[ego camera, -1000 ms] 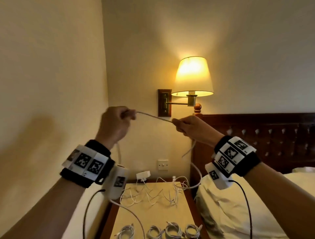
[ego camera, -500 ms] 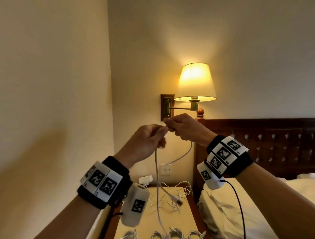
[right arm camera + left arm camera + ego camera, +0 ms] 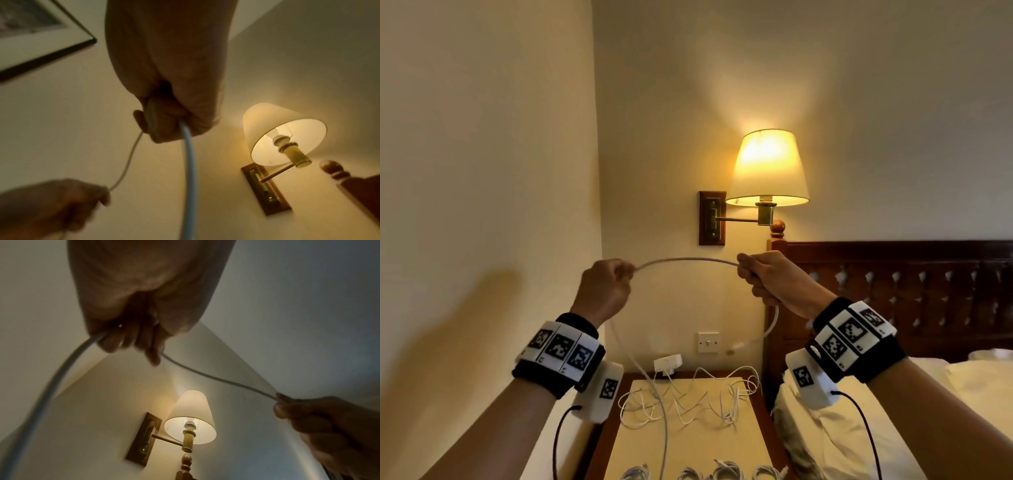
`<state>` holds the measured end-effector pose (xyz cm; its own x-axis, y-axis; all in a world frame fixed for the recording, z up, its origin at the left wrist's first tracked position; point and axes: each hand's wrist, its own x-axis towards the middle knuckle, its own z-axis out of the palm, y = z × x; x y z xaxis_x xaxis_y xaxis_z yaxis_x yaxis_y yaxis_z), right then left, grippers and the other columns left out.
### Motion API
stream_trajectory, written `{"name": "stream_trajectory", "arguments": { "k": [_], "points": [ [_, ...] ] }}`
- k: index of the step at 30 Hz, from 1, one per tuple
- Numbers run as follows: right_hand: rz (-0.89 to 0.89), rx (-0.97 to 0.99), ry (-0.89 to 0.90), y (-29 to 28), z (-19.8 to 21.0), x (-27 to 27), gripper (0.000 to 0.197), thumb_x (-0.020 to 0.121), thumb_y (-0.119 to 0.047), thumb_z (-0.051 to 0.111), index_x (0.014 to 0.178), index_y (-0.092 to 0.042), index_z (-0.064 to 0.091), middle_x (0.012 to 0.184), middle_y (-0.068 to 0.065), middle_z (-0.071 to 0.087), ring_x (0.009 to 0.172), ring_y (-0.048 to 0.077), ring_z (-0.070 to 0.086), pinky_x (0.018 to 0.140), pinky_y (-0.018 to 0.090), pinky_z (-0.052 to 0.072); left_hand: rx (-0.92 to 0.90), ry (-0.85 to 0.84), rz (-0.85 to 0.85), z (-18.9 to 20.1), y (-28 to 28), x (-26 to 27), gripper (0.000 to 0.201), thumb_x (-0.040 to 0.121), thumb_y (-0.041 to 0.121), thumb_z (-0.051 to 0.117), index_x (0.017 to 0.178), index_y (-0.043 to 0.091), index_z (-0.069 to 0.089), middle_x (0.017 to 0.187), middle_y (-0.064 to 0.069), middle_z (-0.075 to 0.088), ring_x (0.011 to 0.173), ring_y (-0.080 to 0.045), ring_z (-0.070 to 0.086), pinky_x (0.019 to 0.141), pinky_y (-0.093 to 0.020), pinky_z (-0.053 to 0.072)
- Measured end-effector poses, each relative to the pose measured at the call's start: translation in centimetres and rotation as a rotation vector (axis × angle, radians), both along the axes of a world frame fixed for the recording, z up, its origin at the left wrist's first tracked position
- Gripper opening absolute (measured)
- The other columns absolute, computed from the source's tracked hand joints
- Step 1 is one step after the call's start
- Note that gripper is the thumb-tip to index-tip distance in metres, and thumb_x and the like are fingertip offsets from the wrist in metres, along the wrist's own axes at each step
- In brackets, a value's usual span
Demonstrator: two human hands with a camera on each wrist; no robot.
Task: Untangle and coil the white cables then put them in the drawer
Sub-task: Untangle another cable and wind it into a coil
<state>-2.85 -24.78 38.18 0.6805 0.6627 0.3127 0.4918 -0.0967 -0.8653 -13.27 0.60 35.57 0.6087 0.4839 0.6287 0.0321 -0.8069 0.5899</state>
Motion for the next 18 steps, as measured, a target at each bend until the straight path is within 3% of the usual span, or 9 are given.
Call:
{"name": "stream_trajectory", "arguments": {
  "k": [2, 4, 6, 7, 9, 12, 18],
  "points": [
    [-0.017, -0.011, -0.024, 0.7, 0.7, -0.5, 0.035, 0.103, -0.033, 0.041, 0.076, -0.014, 0.055, 0.047, -0.011, 0.043, 0.039, 0.003, 0.034, 0.037, 0.016, 0.025, 0.011, 0.030, -0.148, 0.3, -1.7, 0.1, 0.039, 0.100, 0.026, 0.047, 0.135, 0.010, 0.053, 0.135, -0.005, 0.058, 0.128, -0.020, 0.050, 0.104, -0.025, 0.035],
    [-0.052, -0.082, -0.141, 1.6, 1.2, -1.3, 0.031, 0.103, -0.027, 0.042, 0.077, -0.017, 0.056, 0.045, -0.013, 0.048, 0.036, 0.002, 0.038, 0.037, 0.013, 0.028, 0.066, 0.046, -0.337, 0.8, -4.3, 0.6, 0.044, 0.102, 0.032, 0.042, 0.143, 0.015, 0.043, 0.133, 0.003, 0.058, 0.126, -0.011, 0.049, 0.106, -0.025, 0.033],
    [-0.049, -0.135, -0.249, 2.6, 1.4, -2.2, 0.030, 0.104, -0.022, 0.041, 0.077, -0.021, 0.054, 0.053, -0.011, 0.048, 0.038, 0.002, 0.039, 0.040, 0.015, 0.031, 0.117, 0.104, -0.483, 0.6, -6.7, 1.3, 0.036, 0.102, 0.032, 0.040, 0.132, 0.016, 0.052, 0.110, 0.003, 0.067, 0.104, -0.007, 0.061, 0.095, -0.027, 0.046],
    [-0.040, -0.135, -0.251, 2.8, 1.5, -2.4, 0.031, 0.104, -0.022, 0.040, 0.076, -0.021, 0.053, 0.056, -0.010, 0.045, 0.040, 0.002, 0.038, 0.041, 0.017, 0.030, 0.112, 0.098, -0.521, 0.5, -7.4, 1.7, 0.029, 0.102, 0.029, 0.041, 0.120, 0.015, 0.058, 0.093, 0.004, 0.065, 0.086, -0.003, 0.062, 0.082, -0.025, 0.051],
    [0.002, -0.092, -0.142, 2.7, 1.5, -2.3, 0.033, 0.104, -0.028, 0.039, 0.078, -0.016, 0.054, 0.057, -0.008, 0.039, 0.042, 0.004, 0.034, 0.042, 0.018, 0.028, 0.174, -0.023, -0.484, 0.7, -7.3, 2.2, 0.021, 0.101, 0.023, 0.044, 0.093, 0.014, 0.062, 0.070, 0.011, 0.053, 0.063, 0.003, 0.053, 0.062, -0.011, 0.040],
    [0.057, -0.042, 0.011, 2.2, 1.1, -1.9, 0.035, 0.105, -0.032, 0.035, 0.083, -0.013, 0.053, 0.056, -0.006, 0.035, 0.044, 0.006, 0.029, 0.041, 0.018, 0.025, 0.325, -0.191, -0.389, 0.9, -6.4, 2.3, 0.021, 0.099, 0.018, 0.050, 0.082, 0.014, 0.061, 0.064, 0.017, 0.048, 0.062, 0.006, 0.050, 0.059, -0.006, 0.034],
    [0.151, 0.024, 0.176, 0.9, 0.6, -1.6, 0.035, 0.106, -0.032, 0.033, 0.082, -0.014, 0.052, 0.057, -0.006, 0.034, 0.046, 0.006, 0.027, 0.039, 0.016, 0.025, 0.263, -0.305, -0.260, 1.3, -4.9, 2.7, 0.021, 0.097, 0.014, 0.053, 0.077, 0.016, 0.061, 0.065, 0.013, 0.053, 0.056, 0.001, 0.046, 0.057, -0.005, 0.033]
  ]
}}
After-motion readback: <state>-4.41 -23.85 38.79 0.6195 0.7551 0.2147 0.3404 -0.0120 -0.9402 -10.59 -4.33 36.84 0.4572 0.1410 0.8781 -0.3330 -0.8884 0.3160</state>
